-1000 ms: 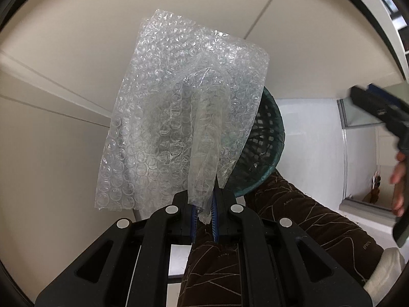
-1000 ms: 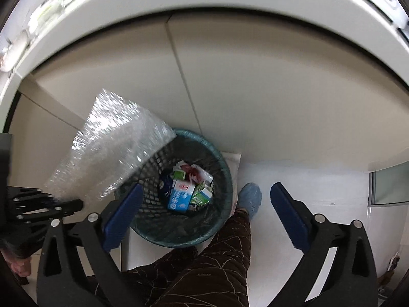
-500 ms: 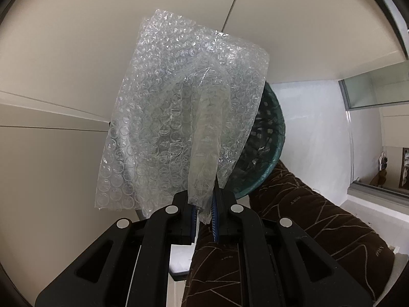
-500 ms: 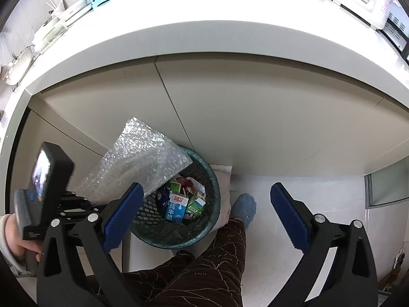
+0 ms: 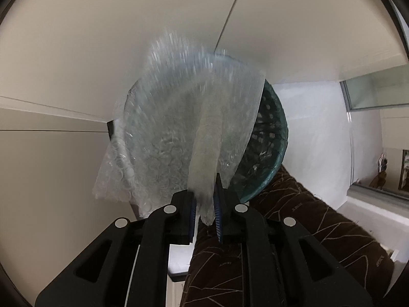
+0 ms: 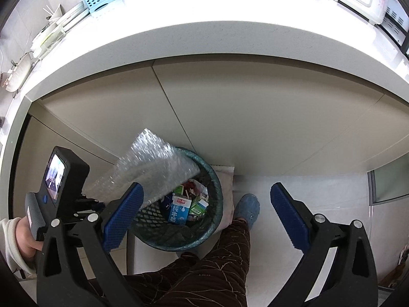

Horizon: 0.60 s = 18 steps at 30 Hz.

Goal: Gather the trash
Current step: 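Open the left tool to drop the bubble wrap into the wastebasket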

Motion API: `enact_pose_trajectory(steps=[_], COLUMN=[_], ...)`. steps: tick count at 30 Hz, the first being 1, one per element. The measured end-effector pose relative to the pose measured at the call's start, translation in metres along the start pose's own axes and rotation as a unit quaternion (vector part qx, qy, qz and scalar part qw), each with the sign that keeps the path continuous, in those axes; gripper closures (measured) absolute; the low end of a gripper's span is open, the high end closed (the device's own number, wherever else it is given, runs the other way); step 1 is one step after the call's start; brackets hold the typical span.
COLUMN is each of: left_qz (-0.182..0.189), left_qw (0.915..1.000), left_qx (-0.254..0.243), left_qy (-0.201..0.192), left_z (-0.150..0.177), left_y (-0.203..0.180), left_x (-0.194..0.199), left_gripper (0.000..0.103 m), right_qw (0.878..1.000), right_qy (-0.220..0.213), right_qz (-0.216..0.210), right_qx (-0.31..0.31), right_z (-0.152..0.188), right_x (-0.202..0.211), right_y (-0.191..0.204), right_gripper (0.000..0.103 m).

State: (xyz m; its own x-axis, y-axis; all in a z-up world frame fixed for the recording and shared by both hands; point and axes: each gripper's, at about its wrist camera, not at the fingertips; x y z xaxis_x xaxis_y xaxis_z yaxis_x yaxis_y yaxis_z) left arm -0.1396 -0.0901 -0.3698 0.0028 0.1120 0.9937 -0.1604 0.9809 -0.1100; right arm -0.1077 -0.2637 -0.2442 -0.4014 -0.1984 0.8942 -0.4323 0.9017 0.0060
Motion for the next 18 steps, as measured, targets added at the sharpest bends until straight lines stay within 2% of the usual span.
enact_pose_trajectory(steps=[4, 6, 10, 11, 18], left_qz=[0.002, 0.002, 0.01, 0.014, 0.028], left_qw=[0.9999, 0.9999, 0.9995, 0.9992, 0.9965], left_qx=[0.007, 0.01, 0.023, 0.028, 0.031], left_qy=[-0.009, -0.009, -0.019, -0.024, -0.073], left_z=[0.0, 0.001, -0.003, -0.003, -0.003], left_y=[0.002, 0.005, 0.007, 0.008, 0.002], left_x=[0.004, 0.006, 0.013, 0.017, 0.038], left_gripper=[0.073, 0.071, 0.057, 0.051, 0.025], right_qw=[1.0, 1.0, 1.0, 1.0, 1.0], right_qy=[0.001, 0.001, 0.0, 0.0, 0.0], right_qz=[-0.003, -0.004, -0.005, -0.006, -0.013], right_qx=[-0.005, -0.007, -0.009, -0.009, -0.009], right_z=[0.005, 0.005, 0.006, 0.006, 0.004], right_x=[-0.012, -0.014, -0.015, -0.016, -0.019], right_y=[-0.001, -0.002, -0.003, -0.003, 0.001], right_gripper=[0.008, 0.008, 0.008, 0.008, 0.008])
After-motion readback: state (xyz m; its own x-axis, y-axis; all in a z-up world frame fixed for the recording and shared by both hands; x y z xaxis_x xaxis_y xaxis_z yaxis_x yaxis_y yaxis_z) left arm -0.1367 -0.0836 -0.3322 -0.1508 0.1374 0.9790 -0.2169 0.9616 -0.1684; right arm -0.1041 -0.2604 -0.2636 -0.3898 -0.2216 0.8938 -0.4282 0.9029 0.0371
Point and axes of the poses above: each gripper's, at about its wrist camera, not at the fingertips, and x roughly against the way its jaws point, y to its left, z to its underside, and after that the axes turned 10 degrees about x, right-handed
